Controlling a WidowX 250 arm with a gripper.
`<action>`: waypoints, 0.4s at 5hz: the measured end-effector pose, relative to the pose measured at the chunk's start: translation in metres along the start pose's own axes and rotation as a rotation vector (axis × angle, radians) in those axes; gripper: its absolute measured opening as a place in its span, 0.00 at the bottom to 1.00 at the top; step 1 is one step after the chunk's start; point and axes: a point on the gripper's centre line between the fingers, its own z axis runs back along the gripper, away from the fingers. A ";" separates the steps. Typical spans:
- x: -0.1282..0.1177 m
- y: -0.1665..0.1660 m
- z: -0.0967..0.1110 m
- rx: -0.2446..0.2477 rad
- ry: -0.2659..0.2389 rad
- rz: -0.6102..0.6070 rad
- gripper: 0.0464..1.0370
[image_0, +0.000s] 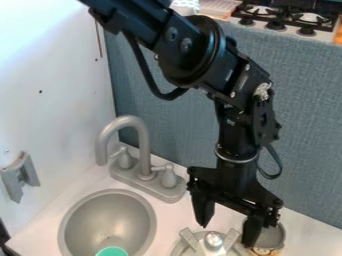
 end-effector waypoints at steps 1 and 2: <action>-0.003 0.002 -0.009 0.011 0.030 0.000 0.96; 0.020 -0.008 -0.019 0.033 0.000 -0.091 0.96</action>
